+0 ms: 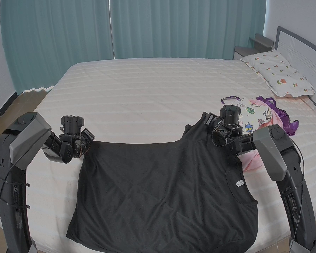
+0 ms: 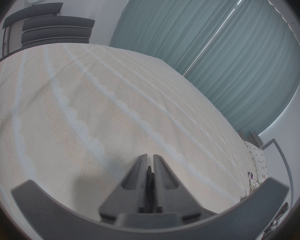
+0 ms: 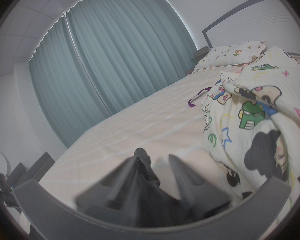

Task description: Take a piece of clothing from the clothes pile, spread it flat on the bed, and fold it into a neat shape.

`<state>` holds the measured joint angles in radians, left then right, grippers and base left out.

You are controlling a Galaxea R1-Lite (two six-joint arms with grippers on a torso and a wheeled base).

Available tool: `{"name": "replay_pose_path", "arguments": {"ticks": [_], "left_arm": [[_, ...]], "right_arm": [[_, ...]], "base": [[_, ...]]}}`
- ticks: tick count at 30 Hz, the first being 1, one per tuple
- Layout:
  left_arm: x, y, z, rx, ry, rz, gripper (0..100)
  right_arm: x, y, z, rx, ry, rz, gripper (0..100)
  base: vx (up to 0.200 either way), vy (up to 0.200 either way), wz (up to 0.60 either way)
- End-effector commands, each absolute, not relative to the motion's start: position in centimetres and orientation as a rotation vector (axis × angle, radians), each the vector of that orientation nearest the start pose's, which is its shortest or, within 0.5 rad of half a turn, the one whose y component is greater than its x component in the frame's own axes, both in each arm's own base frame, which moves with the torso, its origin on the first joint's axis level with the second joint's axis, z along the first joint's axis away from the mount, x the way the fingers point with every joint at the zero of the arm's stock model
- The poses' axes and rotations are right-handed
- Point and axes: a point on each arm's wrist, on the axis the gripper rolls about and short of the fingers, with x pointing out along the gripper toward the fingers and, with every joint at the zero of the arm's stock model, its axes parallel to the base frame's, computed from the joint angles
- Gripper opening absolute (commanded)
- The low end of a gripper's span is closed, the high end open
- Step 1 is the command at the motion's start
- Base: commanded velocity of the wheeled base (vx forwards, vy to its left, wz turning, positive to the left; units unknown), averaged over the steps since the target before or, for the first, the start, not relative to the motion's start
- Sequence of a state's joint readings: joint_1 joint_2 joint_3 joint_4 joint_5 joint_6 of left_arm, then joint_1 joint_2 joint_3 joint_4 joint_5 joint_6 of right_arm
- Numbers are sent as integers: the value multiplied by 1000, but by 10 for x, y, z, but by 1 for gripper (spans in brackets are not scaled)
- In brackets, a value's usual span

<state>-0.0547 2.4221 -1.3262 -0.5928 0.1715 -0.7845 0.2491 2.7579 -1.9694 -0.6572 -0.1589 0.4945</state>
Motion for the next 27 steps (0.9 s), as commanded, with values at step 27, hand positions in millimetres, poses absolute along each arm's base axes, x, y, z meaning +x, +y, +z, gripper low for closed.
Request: {"name": "replay_pose_path", "arguments": {"ticks": [27], "left_arm": [[425, -15, 57, -736, 481, 228, 100]], "right_arm": [[469, 82, 37, 402, 460, 149, 100]], "base": [[0, 0, 0]]}}
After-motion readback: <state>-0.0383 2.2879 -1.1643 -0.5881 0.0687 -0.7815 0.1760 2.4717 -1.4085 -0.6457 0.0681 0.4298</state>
